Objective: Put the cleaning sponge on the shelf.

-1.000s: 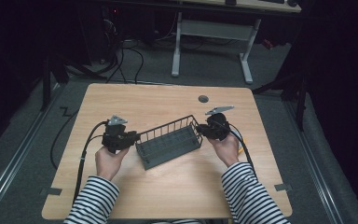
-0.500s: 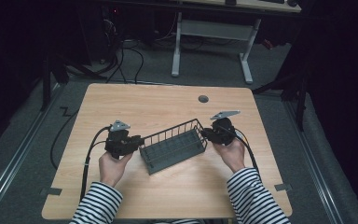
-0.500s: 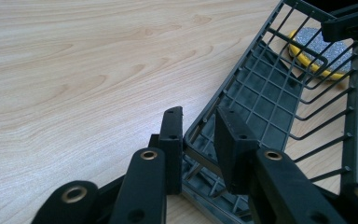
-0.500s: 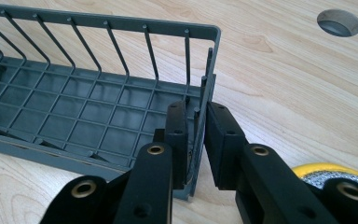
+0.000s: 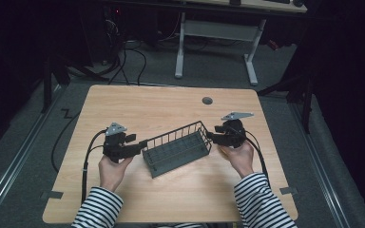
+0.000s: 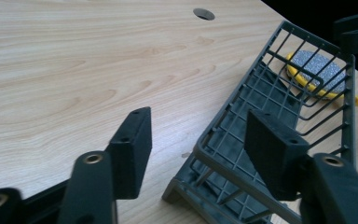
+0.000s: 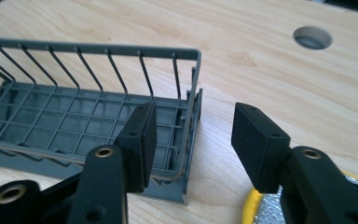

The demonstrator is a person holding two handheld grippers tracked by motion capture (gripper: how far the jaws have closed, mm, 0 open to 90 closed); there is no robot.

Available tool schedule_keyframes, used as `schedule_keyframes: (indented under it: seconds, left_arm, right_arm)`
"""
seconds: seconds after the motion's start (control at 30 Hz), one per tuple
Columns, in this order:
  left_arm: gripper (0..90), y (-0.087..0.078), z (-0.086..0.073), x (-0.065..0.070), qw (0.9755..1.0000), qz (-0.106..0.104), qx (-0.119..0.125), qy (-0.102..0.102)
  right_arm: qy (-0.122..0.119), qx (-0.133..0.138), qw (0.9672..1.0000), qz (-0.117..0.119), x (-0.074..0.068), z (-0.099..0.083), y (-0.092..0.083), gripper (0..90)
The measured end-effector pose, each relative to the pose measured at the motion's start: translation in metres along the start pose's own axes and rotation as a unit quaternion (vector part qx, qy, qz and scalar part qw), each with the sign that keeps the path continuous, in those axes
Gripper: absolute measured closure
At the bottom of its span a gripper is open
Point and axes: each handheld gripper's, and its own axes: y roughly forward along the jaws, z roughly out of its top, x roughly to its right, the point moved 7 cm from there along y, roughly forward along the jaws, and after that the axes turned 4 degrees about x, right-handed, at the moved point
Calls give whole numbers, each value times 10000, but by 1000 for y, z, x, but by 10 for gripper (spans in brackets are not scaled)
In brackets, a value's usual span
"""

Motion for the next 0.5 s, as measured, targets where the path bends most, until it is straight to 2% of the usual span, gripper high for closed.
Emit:
schedule_keyframes:
  seconds: [0.07,0.27,0.5]
  left_arm:
    - [386,-7,0,-5,9999,23,107,-69]
    - [377,-18,-4,-13,9997,179,194,-11]
    - [374,-30,-22,-28,9989,430,184,-7]
  right_arm:
    - [41,191,9998,-73,3,0,-10,494]
    - [202,231,9993,-219,15,-7,-25,489]
    - [285,429,9977,-437,30,-8,-47,489]
